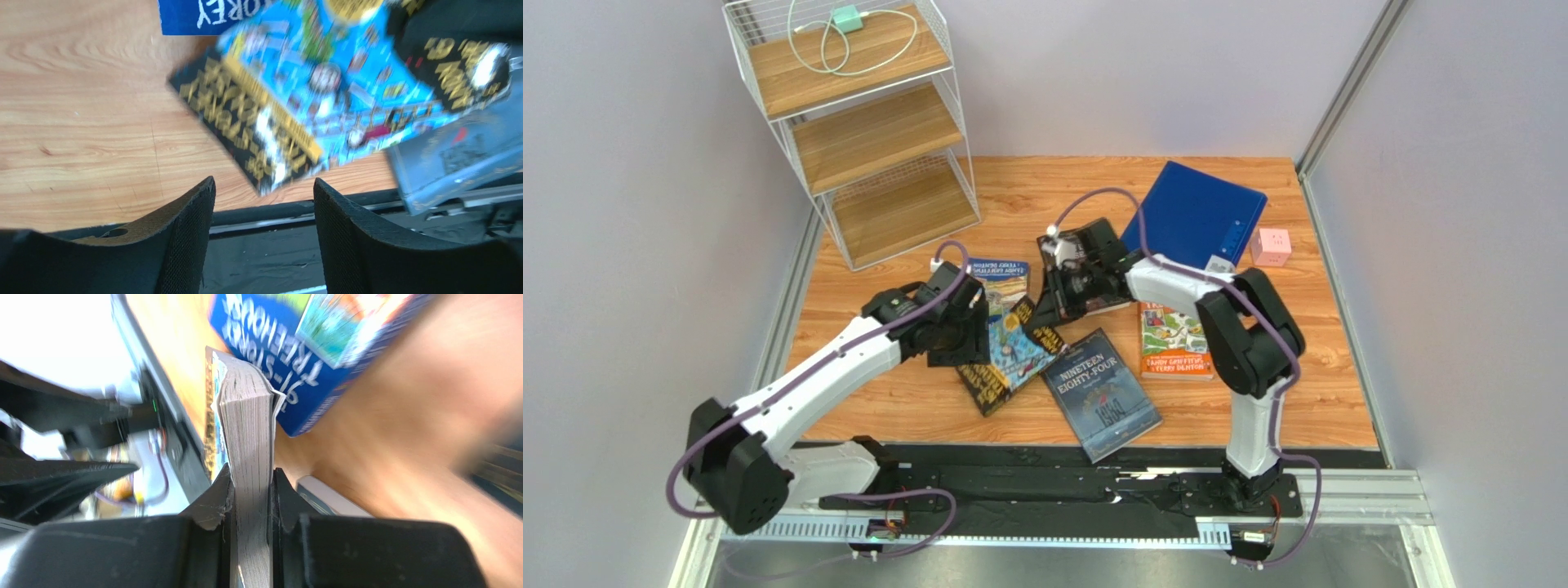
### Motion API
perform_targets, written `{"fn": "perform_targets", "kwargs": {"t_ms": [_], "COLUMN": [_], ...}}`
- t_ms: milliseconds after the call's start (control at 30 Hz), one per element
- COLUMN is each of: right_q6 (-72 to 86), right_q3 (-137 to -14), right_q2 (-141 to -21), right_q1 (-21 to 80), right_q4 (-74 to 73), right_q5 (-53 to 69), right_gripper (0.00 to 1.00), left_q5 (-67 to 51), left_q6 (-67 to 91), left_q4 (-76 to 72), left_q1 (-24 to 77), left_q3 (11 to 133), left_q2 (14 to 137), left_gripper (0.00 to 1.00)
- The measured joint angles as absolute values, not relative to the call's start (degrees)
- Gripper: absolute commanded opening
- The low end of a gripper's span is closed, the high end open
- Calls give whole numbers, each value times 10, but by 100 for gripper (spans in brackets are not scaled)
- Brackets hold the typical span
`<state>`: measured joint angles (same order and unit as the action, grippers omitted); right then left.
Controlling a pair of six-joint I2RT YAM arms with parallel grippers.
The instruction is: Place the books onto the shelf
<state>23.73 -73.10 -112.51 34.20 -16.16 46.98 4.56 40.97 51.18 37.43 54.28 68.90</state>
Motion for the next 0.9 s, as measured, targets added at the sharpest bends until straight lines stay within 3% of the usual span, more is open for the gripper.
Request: {"fn": "perform_targets", "kwargs": {"t_ms": [233,433,500,533,567,667,900], "right_q6": [342,466,500,517,534,589,667], "right_q3": [-631,-494,-471,-464,-459,-437,-393], "right_q2": [-972,-945,-948,-951,-955,-963,-975], "right_q1": [272,269,269,269,269,269,269], "right_q4": [-56,51,69,82,99,162,252], "right_q5": [358,288,279,276,274,260,231], "right_gripper": [0,0,0,0,0,0,0], "left_q5": [67,53,46,41,36,8,-30], "left_q6": [410,411,412,413,415,428,463], "left_q4": [506,470,449,435,422,354,246], "left_q1": [374,375,375,375,375,375,375], "left_q3": [548,538,534,531,527,503,435], "left_q2": [649,711,728,731,731,722,683], "left_gripper": [66,65,69,74,86,100,100]}}
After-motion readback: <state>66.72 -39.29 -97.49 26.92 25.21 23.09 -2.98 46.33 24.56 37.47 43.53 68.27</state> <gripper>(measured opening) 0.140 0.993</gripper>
